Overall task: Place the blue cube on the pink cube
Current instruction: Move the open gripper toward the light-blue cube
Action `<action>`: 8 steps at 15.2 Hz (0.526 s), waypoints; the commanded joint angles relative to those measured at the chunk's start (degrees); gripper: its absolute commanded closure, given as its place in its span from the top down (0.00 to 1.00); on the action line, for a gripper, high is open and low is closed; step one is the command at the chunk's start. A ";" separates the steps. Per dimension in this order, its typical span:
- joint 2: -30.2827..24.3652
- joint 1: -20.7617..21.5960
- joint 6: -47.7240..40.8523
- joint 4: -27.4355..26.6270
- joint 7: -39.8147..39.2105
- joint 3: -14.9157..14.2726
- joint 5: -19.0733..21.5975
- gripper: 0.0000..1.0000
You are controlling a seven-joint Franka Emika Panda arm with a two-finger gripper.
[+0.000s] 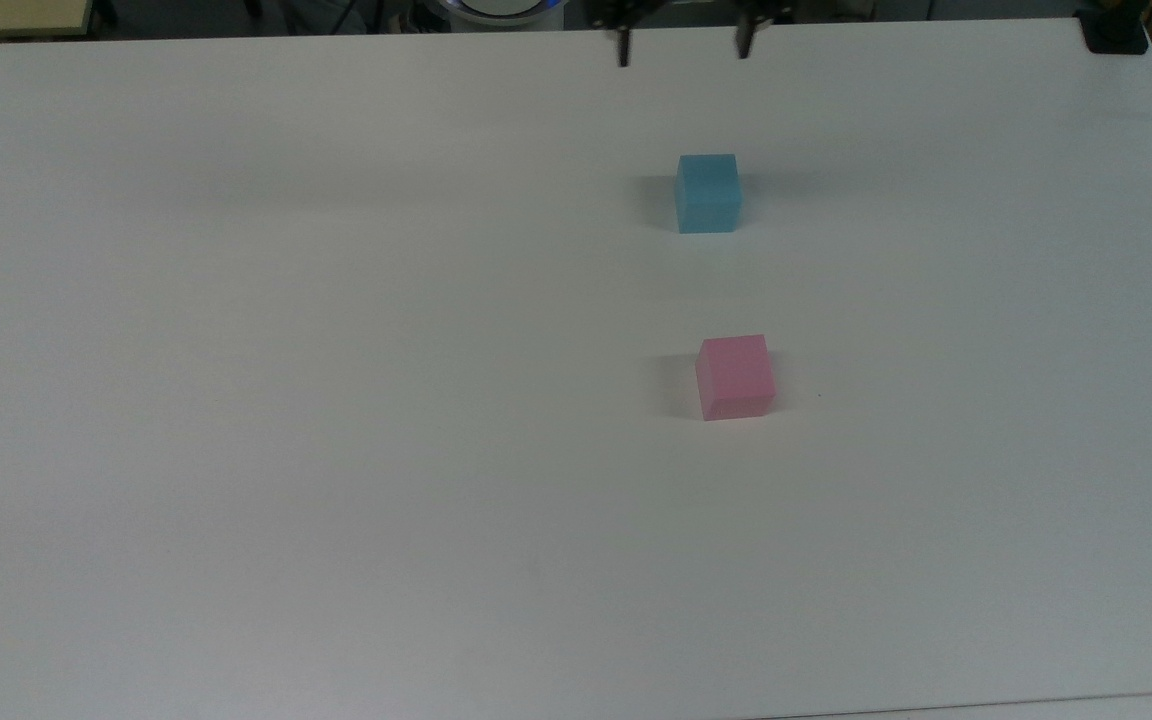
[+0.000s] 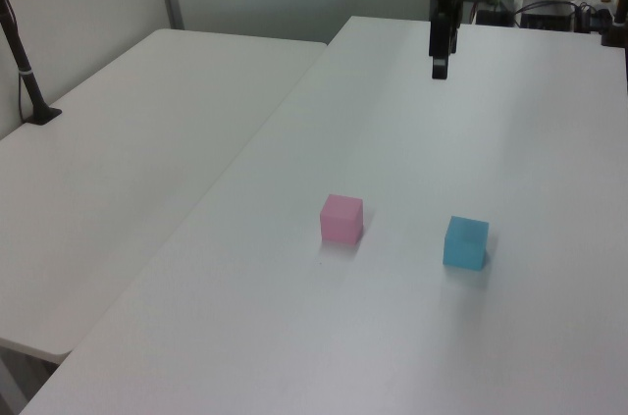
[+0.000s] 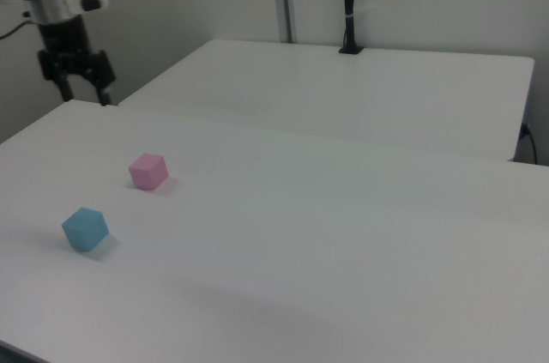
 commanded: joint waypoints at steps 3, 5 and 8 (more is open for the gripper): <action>-0.65 5.62 -1.01 -1.06 5.89 -0.64 0.75 1.00; -2.31 5.71 -0.74 -3.68 6.24 -0.46 1.80 1.00; -7.40 5.63 2.32 -12.01 6.77 1.46 3.74 1.00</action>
